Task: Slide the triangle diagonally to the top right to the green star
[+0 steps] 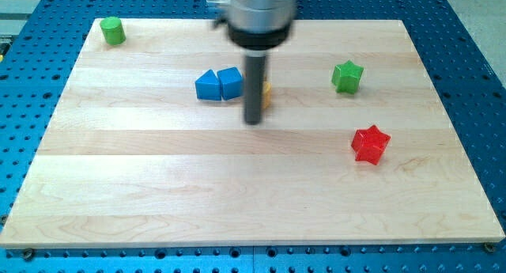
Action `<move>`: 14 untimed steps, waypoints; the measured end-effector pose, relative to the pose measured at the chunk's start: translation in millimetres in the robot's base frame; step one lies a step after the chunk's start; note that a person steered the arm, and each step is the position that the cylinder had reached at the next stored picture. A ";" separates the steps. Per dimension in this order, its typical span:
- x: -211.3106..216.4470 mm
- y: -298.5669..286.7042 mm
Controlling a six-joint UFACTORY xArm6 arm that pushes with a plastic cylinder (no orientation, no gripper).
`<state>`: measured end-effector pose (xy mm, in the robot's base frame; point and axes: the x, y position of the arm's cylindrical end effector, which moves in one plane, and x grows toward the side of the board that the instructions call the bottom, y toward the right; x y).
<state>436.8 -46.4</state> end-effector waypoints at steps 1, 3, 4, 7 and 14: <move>0.4 -66.8; -138.8 17.1; -111.4 -46.5; -162.0 0.6; -177.7 188.1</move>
<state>259.1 141.7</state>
